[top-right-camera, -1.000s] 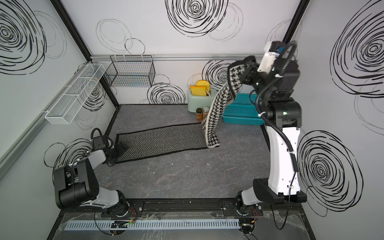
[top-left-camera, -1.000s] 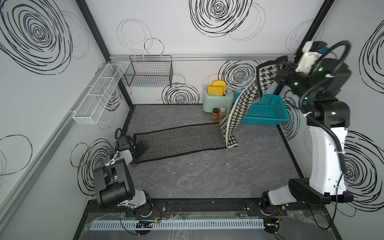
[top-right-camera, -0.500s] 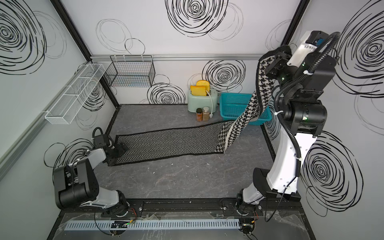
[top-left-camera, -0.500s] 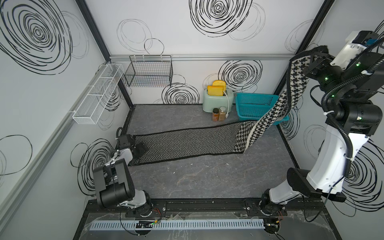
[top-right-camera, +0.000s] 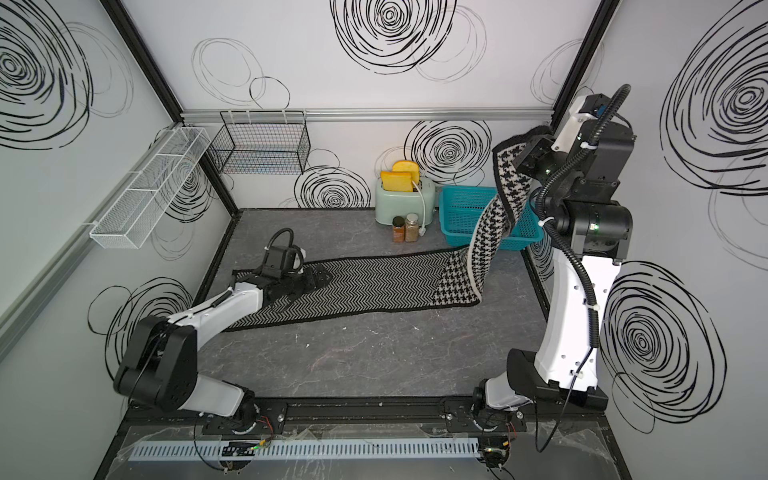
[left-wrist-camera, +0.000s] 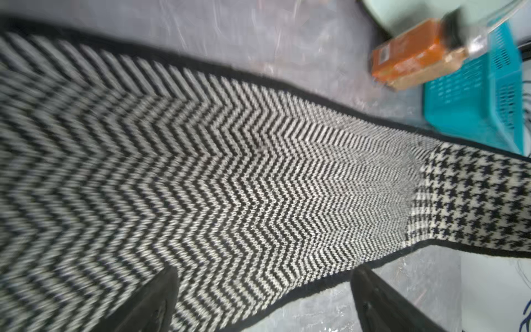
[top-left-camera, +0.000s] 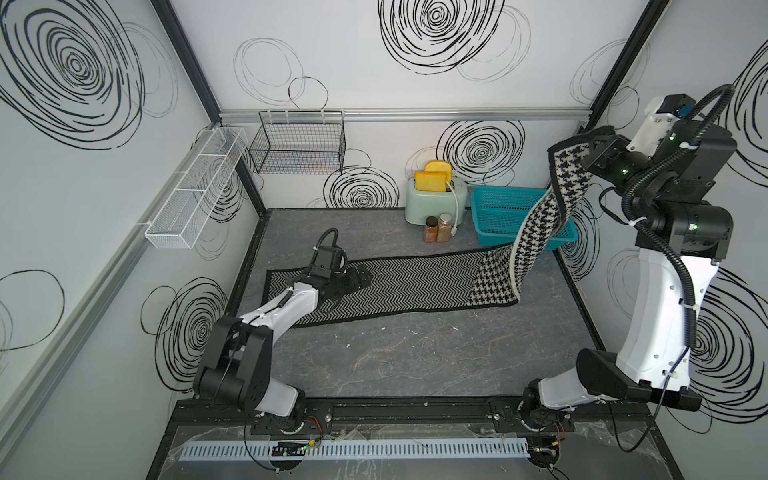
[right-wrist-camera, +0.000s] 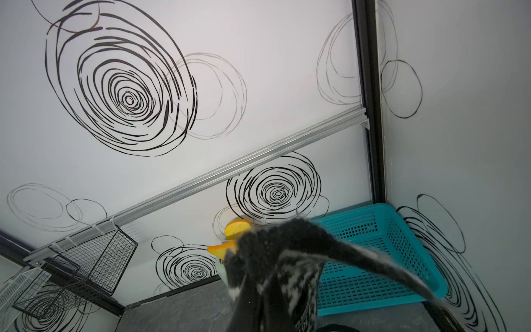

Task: Roll up the scarf and place it into the basket
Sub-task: Flatten out the scarf at the center of the board.

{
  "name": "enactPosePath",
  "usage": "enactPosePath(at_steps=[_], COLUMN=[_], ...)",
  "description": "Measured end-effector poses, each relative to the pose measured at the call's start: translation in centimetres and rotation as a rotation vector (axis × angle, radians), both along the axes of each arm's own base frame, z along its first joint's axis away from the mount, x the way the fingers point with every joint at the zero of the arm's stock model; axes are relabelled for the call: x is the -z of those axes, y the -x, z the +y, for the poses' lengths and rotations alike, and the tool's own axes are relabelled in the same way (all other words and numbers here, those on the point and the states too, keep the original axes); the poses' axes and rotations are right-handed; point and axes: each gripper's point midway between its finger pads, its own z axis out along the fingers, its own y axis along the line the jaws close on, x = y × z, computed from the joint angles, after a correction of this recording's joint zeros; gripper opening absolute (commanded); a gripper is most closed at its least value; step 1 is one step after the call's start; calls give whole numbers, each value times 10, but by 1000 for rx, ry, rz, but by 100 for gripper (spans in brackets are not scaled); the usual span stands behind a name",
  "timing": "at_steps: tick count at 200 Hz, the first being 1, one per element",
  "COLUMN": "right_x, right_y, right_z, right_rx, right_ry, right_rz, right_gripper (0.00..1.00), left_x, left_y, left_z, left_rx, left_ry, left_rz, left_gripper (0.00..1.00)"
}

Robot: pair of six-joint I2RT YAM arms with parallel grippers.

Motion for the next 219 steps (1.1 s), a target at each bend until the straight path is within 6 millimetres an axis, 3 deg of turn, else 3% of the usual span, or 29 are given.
enactPosePath(at_steps=[31, 56, 83, 123, 144, 181, 219], right_x=[17, 23, 27, 21, 19, 34, 75], right_y=[2, 5, 11, 20, 19, 14, 0], right_z=[11, 18, 21, 33, 42, 66, 82], right_rx=[-41, -63, -76, -143, -196, -326, -417], right_ry=[-23, -27, -26, -28, -34, -43, -101], right_rz=[33, 44, 39, -25, -66, -119, -94], right_gripper=[0, 0, 0, 0, 0, 0, 0], left_x=[33, 42, 42, 44, 45, 45, 39], left_y=[1, -2, -10, 1, 5, 16, 17], left_z=[-17, 1, 44, 133, 158, 144, 82], left_rx=[33, -7, -90, -261, -298, -239, -73], left_ry=[15, 37, 30, -42, -73, -94, -79], left_rz=[64, 66, 30, 35, 51, 100, 103], left_gripper=[98, 98, 98, 98, 98, 98, 98])
